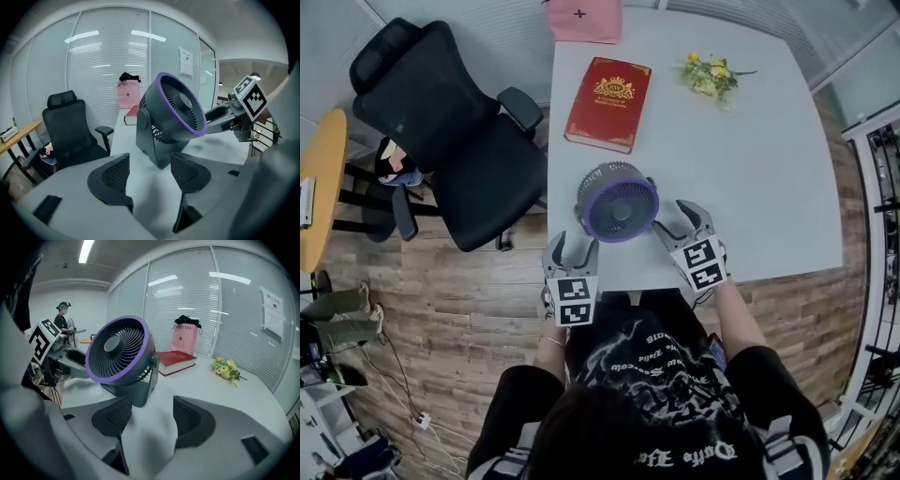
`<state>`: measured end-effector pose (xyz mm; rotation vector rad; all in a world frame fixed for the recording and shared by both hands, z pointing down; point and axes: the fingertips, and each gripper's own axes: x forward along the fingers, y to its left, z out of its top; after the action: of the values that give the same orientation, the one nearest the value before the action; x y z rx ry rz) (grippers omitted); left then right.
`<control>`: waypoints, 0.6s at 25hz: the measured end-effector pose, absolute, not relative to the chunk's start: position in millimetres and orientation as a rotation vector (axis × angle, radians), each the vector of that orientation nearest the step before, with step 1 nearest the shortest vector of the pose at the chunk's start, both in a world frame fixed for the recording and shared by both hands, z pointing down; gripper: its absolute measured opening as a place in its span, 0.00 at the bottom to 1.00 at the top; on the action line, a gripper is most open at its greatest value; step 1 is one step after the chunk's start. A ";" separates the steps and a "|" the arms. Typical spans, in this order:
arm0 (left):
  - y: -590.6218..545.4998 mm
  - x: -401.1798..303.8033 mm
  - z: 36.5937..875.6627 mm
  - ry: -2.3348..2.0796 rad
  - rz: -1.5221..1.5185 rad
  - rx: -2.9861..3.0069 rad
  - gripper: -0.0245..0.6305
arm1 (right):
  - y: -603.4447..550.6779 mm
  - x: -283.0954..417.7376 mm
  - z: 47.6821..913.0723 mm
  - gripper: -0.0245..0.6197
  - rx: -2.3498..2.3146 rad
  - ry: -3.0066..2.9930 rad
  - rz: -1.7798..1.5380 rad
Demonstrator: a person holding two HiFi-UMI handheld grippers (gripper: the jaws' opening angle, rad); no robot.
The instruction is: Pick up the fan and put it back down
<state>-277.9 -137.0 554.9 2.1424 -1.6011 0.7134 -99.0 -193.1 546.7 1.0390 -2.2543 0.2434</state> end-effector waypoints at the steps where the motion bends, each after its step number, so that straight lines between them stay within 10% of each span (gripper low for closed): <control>1: -138.4 -278.6 557.0 -1.603 0.720 2.132 0.49 | -197.3 -100.3 549.3 0.47 1.025 -2.257 0.245; 15: -169.7 -274.2 572.2 -1.628 0.794 2.060 0.47 | -240.0 -129.3 570.6 0.46 0.782 -2.338 0.254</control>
<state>-274.2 -169.7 572.2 2.0603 -1.6279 0.7940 -129.3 -240.0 570.6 0.7819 -2.3385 0.2539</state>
